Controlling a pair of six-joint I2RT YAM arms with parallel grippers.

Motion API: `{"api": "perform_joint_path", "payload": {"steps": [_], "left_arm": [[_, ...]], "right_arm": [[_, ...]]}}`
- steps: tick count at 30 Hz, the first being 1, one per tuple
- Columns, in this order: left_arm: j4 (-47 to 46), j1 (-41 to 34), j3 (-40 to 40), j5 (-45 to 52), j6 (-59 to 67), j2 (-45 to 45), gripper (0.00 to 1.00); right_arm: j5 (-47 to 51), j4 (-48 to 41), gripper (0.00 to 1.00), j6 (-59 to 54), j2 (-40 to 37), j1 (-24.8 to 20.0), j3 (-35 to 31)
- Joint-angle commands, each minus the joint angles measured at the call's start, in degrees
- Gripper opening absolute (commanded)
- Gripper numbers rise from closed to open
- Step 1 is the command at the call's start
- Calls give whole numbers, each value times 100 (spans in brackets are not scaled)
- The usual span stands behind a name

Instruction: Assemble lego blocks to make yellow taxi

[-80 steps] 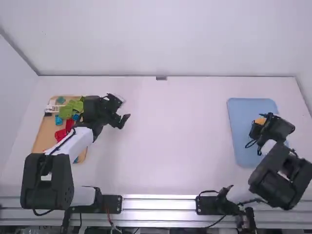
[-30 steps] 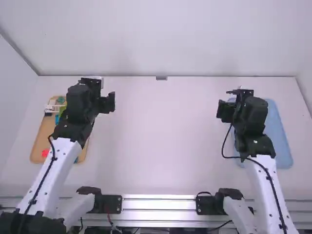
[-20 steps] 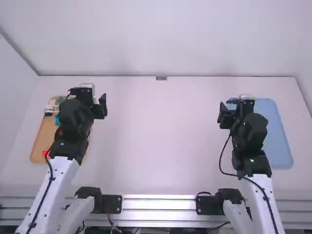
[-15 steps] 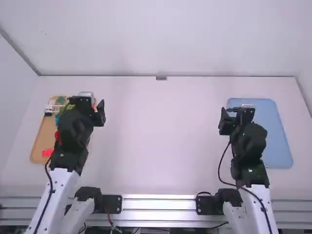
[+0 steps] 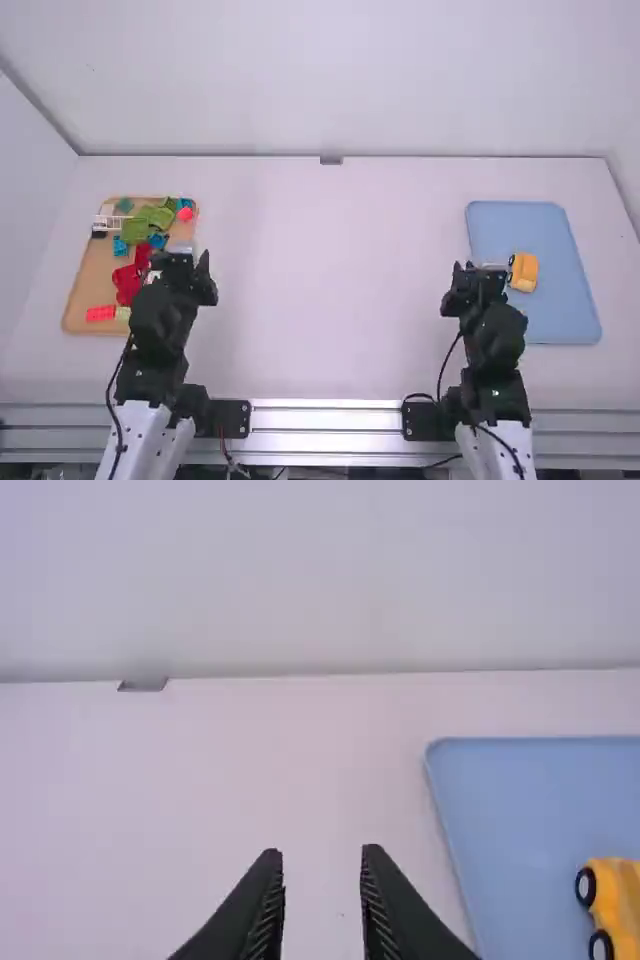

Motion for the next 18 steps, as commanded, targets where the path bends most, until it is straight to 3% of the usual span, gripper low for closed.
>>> {"api": "perform_joint_path", "payload": {"steps": [1, 10, 18], "left_arm": [[19, 5, -262, 10, -34, -275, 17], [19, 5, -1218, 10, -34, -1231, 0], [19, 5, -1702, 10, -34, -1827, 0]], "right_arm": [[21, 19, 16, 21, -257, -10, -255], [21, 19, 2, 21, -1094, -10, -1092], [21, 19, 0, 21, -1610, -10, -1125]]}}
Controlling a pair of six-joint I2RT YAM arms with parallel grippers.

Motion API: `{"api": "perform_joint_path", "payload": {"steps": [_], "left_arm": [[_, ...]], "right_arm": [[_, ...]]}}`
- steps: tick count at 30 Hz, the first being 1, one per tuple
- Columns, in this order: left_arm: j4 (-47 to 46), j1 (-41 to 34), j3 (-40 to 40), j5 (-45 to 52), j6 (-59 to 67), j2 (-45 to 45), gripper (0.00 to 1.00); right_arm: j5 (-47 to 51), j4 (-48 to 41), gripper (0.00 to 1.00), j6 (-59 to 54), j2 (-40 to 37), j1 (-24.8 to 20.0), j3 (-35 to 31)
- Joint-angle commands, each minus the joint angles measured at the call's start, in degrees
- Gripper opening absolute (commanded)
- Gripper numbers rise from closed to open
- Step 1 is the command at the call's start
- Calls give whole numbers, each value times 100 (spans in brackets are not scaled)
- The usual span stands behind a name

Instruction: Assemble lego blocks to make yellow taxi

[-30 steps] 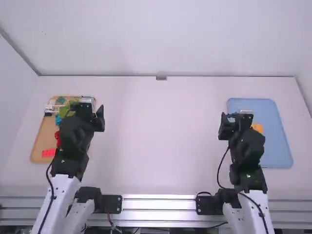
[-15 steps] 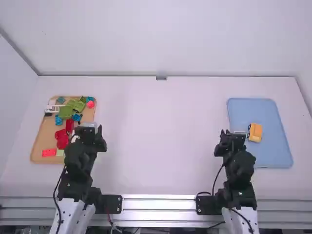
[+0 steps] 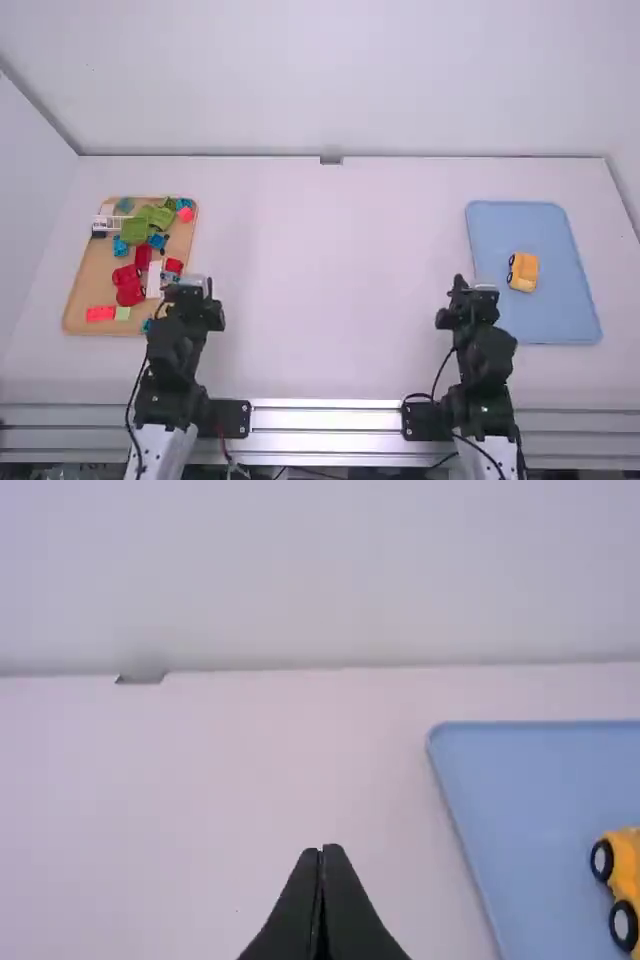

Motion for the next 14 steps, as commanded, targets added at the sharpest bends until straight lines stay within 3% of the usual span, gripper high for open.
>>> {"api": "perform_joint_path", "payload": {"steps": [1, 14], "left_arm": [[-3, 5, -67, 10, -34, -222, 0], [-3, 5, -67, 10, -34, -816, 0]], "right_arm": [[1, -27, 0, 27, -172, -10, -69], [1, -27, 0, 27, -364, -10, -69]]}}
